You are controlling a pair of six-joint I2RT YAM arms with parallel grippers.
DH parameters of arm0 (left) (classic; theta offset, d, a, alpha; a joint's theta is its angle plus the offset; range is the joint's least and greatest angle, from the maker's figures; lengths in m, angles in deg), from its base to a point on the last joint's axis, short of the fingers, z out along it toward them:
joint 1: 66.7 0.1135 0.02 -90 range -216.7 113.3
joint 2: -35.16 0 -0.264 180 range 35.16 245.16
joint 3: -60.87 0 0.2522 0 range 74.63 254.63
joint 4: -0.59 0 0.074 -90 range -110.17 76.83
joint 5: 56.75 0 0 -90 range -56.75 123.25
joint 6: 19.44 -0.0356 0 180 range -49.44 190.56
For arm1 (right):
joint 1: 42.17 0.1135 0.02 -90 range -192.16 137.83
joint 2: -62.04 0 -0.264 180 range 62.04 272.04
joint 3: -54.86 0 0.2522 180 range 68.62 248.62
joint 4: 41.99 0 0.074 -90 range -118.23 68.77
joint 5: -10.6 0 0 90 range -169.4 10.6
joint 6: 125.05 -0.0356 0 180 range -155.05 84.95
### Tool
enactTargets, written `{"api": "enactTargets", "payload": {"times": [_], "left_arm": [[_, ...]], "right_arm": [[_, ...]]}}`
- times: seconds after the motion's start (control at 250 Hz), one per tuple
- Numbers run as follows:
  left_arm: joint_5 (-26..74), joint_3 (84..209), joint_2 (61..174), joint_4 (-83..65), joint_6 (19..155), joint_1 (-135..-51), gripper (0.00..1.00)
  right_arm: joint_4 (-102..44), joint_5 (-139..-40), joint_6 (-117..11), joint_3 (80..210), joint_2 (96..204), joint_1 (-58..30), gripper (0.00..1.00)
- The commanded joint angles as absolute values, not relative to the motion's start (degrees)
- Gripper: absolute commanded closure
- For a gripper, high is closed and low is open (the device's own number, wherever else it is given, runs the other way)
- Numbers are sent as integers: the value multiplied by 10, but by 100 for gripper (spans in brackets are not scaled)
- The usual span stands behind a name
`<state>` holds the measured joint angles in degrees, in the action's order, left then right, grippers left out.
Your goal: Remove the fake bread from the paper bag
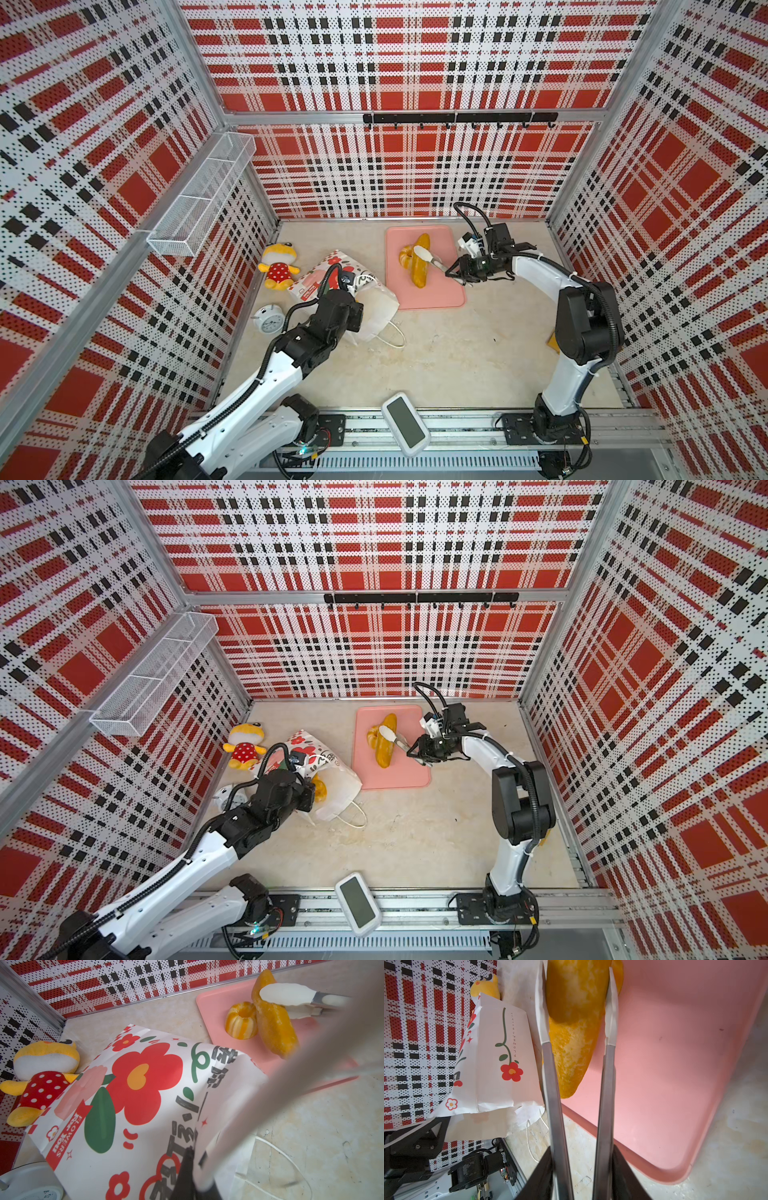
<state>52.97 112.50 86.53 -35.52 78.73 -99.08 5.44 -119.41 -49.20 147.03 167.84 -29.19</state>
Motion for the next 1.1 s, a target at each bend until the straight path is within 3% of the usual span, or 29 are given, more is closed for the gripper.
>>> {"api": "enactTargets", "payload": {"times": [0.0,0.424,0.788,0.976,1.012,1.096], "left_arm": [[537,1118,867,-367,804,-990,100],[540,1119,866,-367,803,-995,100],[533,1121,869,-365,804,-997,100],[535,1120,864,-366,805,-997,100],[535,1120,863,-366,805,-997,100],[535,1120,864,-366,805,-997,100]], "right_arm": [[42,-1190,-472,1462,1673,-299,54],[110,-1123,-467,1456,1621,-310,49],[173,-1056,-464,1437,1568,-310,53],[99,-1051,-462,1369,1521,-309,46],[81,-1040,-462,1355,1511,-309,38],[43,-1010,-454,1322,1497,-309,38]]}}
